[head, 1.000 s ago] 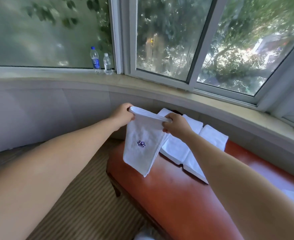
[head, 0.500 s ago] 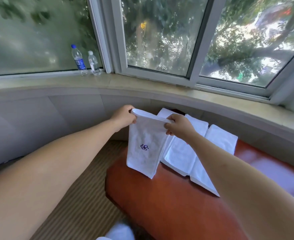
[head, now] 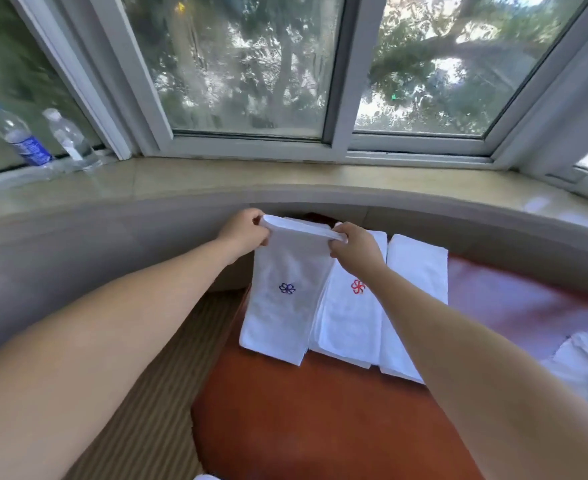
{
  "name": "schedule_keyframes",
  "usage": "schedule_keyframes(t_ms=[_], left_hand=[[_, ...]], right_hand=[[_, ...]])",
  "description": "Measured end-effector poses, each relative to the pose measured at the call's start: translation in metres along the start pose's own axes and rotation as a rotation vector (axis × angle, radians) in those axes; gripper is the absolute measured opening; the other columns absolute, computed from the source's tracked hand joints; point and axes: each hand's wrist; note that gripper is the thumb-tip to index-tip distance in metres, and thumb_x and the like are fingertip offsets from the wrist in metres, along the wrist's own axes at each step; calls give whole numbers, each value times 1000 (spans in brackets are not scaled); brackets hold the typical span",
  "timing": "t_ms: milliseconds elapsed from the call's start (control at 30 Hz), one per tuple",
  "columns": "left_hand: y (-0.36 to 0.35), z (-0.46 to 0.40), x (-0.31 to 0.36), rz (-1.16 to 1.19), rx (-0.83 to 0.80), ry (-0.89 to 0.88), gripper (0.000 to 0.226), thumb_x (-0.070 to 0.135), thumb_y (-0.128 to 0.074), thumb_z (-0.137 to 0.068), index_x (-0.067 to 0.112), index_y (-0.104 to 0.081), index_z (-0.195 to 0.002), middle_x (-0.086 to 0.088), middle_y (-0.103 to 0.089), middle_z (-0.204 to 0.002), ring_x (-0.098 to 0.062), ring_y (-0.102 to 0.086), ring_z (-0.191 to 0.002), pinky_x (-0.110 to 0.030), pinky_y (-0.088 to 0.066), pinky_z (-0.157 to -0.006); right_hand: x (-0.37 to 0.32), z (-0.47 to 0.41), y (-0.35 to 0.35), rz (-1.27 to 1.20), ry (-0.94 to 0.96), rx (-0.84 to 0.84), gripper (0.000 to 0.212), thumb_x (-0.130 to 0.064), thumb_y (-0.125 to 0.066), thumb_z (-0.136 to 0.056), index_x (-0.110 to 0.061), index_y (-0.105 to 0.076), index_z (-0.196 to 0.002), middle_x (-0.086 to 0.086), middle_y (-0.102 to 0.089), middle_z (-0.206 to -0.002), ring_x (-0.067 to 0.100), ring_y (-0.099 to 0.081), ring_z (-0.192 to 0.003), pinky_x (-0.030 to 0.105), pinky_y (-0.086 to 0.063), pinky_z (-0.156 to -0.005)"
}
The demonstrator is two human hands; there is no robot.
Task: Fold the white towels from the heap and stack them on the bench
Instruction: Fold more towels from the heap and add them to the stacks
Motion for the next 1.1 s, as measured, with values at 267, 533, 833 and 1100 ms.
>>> schedule_keyframes(t_ms=[267, 533, 833, 1100], left_hand=[[-15, -103, -10, -33, -71, -5, 20, 19, -59, -68, 25, -67, -86, -1, -74, -82, -25, -72, -84, -45, -60, -77], [-56, -189, -50, -39, -66, -20, 10, 20, -57, -85, 20, -64, -92, 7, -72, -71, -2, -70, -62, -35, -57, -66], [-105, -244, -78, 32, -31, 21, 11, 19, -57, -95, 26, -61, -103, 10, -70, -88, -1, -71, -65, -38, -60, -78], [-133, -254, -102, 147, 47, 12, 20, 14, -53, -100, 21, -66, -113, 11, -71, -100, 9, -65, -79, -31, -59, -83]], right_hand=[[18, -90, -29, -38, -84, 74, 26, -22, -50, -95, -21, -63, -117, 0, -71, -94, 21, -64, -78, 27, -45, -62], [61, -173, -70, 30, -146, 103, 30, -23, -51, -99, -19, -62, -127, -1, -68, -99, 18, -63, -81, 27, -43, -61], [100, -226, -102, 79, -196, 138, 33, -23, -48, -102, -20, -60, -133, 1, -68, -119, 22, -64, -99, 27, -42, -76], [128, -240, -124, 8, -224, 162, 29, -17, -44, -105, -18, -62, -128, 2, -60, -131, 19, -60, -94, 25, -39, -75]])
Point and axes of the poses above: each hand's wrist, its own z-axis away from the middle knuckle, its own y-axis out of the back of the hand, x = y × z
